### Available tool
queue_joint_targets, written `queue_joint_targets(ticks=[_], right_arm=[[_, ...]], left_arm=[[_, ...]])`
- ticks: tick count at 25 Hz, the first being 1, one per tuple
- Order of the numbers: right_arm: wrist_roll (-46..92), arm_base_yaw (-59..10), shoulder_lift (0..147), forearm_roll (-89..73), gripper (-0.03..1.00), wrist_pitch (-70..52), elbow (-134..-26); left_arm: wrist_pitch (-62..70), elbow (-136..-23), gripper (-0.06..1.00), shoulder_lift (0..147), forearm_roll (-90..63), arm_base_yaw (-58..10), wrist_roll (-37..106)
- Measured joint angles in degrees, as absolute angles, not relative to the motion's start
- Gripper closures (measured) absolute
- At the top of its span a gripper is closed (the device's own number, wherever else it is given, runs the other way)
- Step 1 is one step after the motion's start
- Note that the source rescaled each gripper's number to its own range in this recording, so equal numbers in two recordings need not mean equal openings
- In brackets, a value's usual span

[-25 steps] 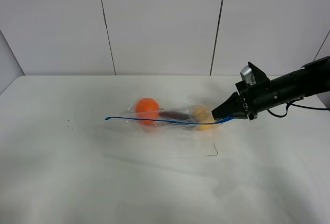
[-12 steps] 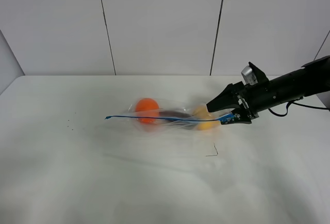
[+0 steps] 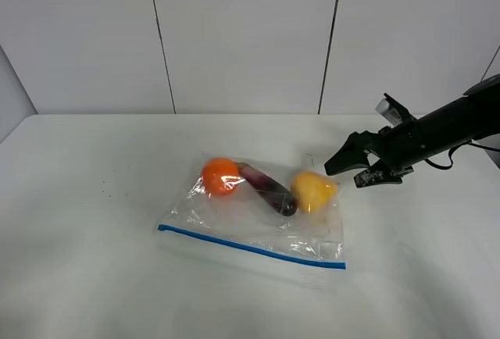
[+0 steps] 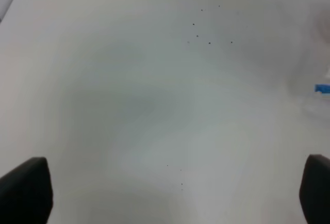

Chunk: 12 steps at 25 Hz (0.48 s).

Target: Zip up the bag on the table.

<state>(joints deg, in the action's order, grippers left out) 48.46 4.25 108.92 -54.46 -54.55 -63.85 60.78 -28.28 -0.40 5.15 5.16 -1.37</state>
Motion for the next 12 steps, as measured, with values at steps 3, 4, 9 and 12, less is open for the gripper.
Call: queue_joint_targets(ticks=[3, 4, 9, 12], right_arm=[[45.86, 4.25, 108.78, -51.24, -0.03, -53.62, -63.85], [45.05, 4.25, 108.78, -49.89, -0.03, -53.30, -63.85], [40.04, 4.25, 108.71, -43.18, -0.03, -51.45, -63.85], [35.96, 4.25, 107.65, -37.56, -0.03, -49.51, -63.85]], left_arm=[[60.78, -28.28, -0.06, -0.40, 5.15, 5.16, -1.37], [60.78, -28.28, -0.06, -0.40, 5.15, 5.16, -1.37], [60.78, -28.28, -0.06, -0.40, 5.15, 5.16, -1.37], [60.78, -28.28, -0.06, -0.40, 5.15, 5.16, -1.37]])
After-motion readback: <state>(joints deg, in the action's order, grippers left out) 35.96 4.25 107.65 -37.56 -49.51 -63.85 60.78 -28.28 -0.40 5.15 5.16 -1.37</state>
